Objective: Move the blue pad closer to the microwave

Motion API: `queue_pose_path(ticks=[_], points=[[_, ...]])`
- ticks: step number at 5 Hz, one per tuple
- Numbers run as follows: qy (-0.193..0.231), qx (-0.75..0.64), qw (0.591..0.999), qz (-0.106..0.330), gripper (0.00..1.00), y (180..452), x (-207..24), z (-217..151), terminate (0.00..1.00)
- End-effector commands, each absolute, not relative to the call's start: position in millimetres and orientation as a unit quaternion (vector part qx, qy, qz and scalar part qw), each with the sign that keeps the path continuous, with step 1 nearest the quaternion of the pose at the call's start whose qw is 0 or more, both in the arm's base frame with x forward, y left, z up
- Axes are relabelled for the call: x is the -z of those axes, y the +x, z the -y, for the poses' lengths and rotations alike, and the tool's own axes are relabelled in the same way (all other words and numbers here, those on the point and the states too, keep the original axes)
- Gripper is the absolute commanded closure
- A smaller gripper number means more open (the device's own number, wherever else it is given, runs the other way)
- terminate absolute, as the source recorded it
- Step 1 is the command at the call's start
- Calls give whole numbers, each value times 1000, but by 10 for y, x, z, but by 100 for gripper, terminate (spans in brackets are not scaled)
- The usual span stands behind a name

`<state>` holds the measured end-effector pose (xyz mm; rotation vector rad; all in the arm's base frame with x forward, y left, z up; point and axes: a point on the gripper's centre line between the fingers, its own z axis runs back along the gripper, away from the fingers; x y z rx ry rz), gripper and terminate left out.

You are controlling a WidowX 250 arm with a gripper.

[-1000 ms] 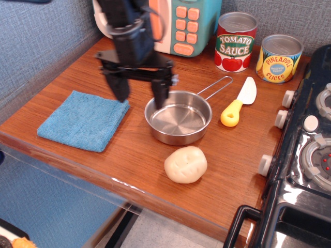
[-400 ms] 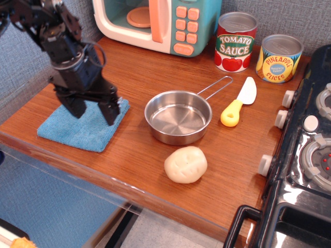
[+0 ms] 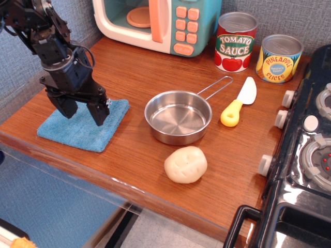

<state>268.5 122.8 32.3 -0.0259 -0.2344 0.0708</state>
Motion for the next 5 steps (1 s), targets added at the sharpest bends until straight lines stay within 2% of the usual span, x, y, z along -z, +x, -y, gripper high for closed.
queue_pose_path(ticks=[1, 3, 5], points=[[50, 33, 996, 67, 0, 2775, -259, -1113, 0], [47, 17, 997, 52, 0, 2766, -176, -1103, 0], [18, 36, 996, 82, 0, 2791, -279, -1118, 0]])
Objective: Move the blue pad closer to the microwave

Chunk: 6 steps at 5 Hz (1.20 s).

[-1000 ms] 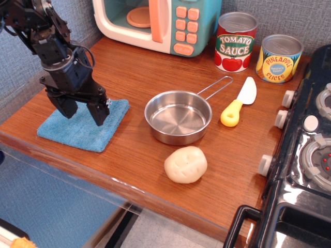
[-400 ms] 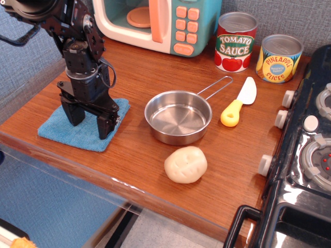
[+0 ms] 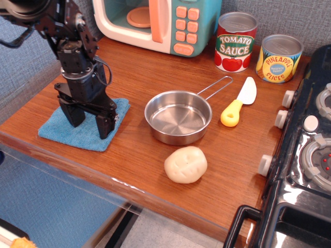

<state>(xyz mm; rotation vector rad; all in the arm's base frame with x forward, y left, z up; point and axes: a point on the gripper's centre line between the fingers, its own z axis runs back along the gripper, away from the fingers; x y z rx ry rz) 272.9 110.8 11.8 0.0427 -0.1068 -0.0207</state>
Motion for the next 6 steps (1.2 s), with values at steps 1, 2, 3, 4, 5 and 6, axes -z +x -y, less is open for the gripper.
queue_pose_path(ticks=[1, 2, 3, 4, 5, 6], points=[[10, 89, 993, 82, 0, 3024, -321, -1009, 0], [24, 104, 991, 78, 0, 3256, -378, -956, 0], [43, 101, 991, 78, 0, 3569, -509, -971, 0], [57, 94, 992, 65, 0, 3819, -525, -1017, 0], [61, 91, 992, 58, 0, 3985, -476, -1060, 0], [57, 94, 992, 61, 0, 4119, -463, -1067, 0]])
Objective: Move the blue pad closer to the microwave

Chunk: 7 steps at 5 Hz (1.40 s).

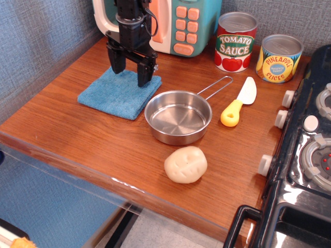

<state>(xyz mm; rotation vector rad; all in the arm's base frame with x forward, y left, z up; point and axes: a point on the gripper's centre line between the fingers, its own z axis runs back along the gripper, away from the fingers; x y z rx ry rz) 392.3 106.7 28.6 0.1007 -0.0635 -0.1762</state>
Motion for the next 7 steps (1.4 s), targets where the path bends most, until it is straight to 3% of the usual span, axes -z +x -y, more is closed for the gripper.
queue_pose_path(ticks=[1, 3, 4, 5, 6, 7], points=[[57, 98, 991, 69, 0, 4189, -479, -1055, 0], [44, 93, 991, 90, 0, 4332, -493, -1079, 0], [30, 81, 990, 111, 0, 4259, -689, -1031, 0], [9, 62, 985, 161, 0, 4147, -1045, -968, 0], [-14, 15, 989, 144, 0, 3941, -1366, -932, 0], [-20, -2, 993, 118, 0, 3772, -1383, -886, 0]])
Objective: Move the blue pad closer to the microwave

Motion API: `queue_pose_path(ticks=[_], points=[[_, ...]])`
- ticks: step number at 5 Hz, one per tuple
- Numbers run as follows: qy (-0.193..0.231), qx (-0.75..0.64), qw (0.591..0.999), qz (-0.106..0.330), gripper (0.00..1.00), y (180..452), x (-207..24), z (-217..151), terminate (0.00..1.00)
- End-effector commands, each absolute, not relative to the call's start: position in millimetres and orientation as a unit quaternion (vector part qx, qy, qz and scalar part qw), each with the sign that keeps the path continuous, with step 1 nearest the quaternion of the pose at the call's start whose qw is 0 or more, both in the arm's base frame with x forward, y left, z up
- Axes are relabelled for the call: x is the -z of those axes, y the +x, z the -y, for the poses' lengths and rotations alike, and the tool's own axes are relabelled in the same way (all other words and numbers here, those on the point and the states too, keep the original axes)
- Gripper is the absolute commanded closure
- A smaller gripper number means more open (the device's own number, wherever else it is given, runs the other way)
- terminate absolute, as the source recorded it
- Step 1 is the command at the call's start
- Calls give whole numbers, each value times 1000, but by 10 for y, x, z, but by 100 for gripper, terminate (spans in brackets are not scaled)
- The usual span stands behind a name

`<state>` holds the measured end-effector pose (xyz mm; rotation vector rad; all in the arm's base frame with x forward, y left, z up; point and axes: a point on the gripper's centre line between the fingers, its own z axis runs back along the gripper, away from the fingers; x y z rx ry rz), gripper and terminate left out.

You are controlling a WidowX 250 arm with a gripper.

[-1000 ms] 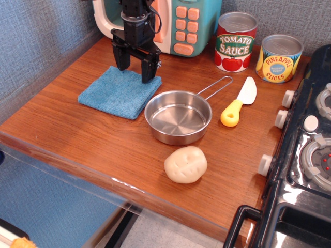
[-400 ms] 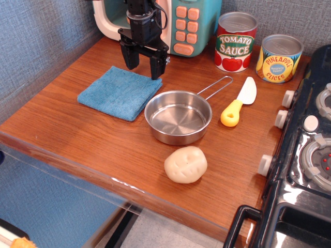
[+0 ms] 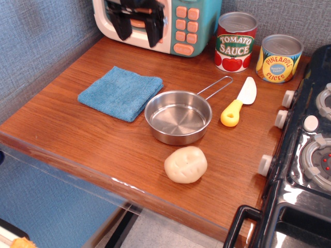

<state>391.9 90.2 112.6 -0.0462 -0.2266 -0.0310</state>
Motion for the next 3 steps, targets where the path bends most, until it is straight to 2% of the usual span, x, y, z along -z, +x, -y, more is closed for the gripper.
queue_pose_path(ticks=[1, 2, 3], points=[[-20, -2, 993, 118, 0, 3772, -1383, -886, 0], [-20, -2, 993, 118, 0, 3772, -1383, -886, 0], [-20, -2, 993, 118, 0, 3772, -1383, -886, 100]])
